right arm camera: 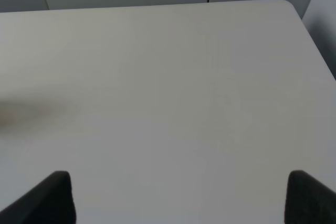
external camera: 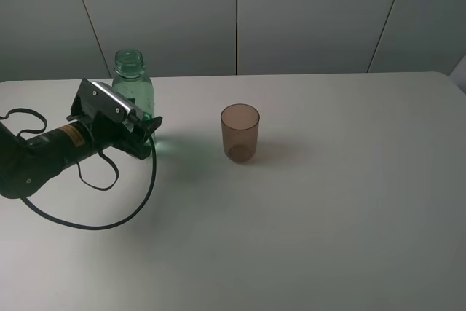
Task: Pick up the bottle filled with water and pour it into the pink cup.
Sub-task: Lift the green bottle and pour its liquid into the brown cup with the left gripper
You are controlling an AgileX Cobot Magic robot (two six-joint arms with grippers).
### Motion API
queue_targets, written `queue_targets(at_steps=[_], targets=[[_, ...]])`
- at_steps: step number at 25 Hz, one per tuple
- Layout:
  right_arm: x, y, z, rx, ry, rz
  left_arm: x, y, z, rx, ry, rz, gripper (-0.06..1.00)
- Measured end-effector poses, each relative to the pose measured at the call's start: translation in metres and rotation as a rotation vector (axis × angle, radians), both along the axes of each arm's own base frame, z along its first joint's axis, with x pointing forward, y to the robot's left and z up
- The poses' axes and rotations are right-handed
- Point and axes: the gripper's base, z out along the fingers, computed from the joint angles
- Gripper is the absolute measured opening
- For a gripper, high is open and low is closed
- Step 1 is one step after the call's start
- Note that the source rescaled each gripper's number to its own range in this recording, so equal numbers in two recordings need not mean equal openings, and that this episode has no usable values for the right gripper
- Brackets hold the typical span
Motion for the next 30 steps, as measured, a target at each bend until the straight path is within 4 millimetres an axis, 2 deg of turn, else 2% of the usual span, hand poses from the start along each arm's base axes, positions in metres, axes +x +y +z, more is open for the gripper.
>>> queue_targets(at_steps=[3,9,14,18,24,30], targets=[[0.0,0.0,0.0,0.0,0.0,0.0,0.012,-0.004,0.013,0.022,-0.07,-0.03,0.01],[0.0,0.0,0.0,0.0,0.0,0.0,0.054,-0.018,0.058,0.035,-0.316,-0.182,0.01],[0.0,0.0,0.0,0.0,0.0,0.0,0.088,-0.034,0.09,0.142,-0.452,-0.311,0.01],[0.0,0.0,0.0,0.0,0.0,0.0,0.113,-0.046,0.106,0.214,-0.566,-0.405,0.01],[0.0,0.0,0.0,0.0,0.0,0.0,0.141,-0.06,0.087,0.303,-0.635,-0.538,0.01],[0.0,0.0,0.0,0.0,0.0,0.0,0.155,-0.072,0.063,0.34,-0.643,-0.625,0.01]])
